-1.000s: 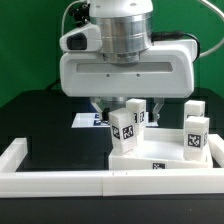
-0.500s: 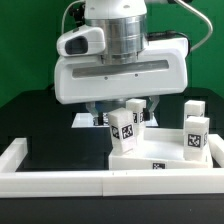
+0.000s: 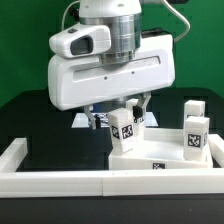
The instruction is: Assemble square table
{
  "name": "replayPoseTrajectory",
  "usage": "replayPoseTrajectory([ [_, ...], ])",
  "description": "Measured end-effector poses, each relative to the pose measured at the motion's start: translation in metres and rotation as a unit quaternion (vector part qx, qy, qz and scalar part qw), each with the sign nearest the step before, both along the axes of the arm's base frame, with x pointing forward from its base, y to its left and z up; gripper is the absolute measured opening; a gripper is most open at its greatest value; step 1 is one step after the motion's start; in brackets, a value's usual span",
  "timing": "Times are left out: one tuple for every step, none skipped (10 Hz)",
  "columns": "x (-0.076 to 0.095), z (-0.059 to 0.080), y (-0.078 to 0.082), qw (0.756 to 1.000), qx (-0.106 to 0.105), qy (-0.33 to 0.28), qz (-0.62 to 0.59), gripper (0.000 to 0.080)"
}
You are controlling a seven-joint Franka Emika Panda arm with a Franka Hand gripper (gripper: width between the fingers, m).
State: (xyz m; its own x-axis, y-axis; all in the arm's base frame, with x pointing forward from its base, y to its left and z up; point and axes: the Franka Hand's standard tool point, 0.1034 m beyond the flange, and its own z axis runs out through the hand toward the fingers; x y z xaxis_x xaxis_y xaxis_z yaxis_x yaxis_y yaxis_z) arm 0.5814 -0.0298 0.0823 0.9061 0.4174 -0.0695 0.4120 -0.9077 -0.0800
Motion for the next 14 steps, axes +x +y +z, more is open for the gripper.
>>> replayPoseTrajectory([
  [0.0006,0.0004,0.0007,1.000,-0.004,0.001,0.005,0.0649],
  [0.0014,0.0009,0.0008,1.000,-0.005,0.000,-0.004,0.0649],
  [0.0009,0.0004,-0.0002,1.000,-0.005,0.001,-0.005,0.0626],
  [0.0008,0.0002,-0.0006,1.000,-0.005,0.001,-0.005,0.0626],
  [0.0007,0.0001,-0.0008,1.000,-0.005,0.001,-0.005,0.0457],
  [0.0006,0.0001,-0.0009,1.000,-0.005,0.001,-0.005,0.0289],
  [0.0006,-0.0001,-0.0014,1.000,-0.005,0.001,-0.008,0.0289],
  [0.0006,-0.0002,-0.0014,1.000,-0.007,0.002,-0.021,0.0290],
  [0.0005,-0.0002,-0.0018,1.000,-0.007,0.002,-0.021,0.0290],
  [0.0005,-0.0003,-0.0017,0.999,-0.008,0.003,-0.041,0.0290],
  [0.0005,-0.0003,-0.0016,0.997,-0.012,0.004,-0.078,0.0290],
  [0.0005,-0.0004,-0.0015,0.993,-0.016,0.006,-0.119,0.0290],
  [0.0005,-0.0004,-0.0014,0.988,-0.019,0.007,-0.154,0.0290],
  [0.0004,-0.0005,-0.0013,0.984,-0.021,0.008,-0.176,0.0290],
])
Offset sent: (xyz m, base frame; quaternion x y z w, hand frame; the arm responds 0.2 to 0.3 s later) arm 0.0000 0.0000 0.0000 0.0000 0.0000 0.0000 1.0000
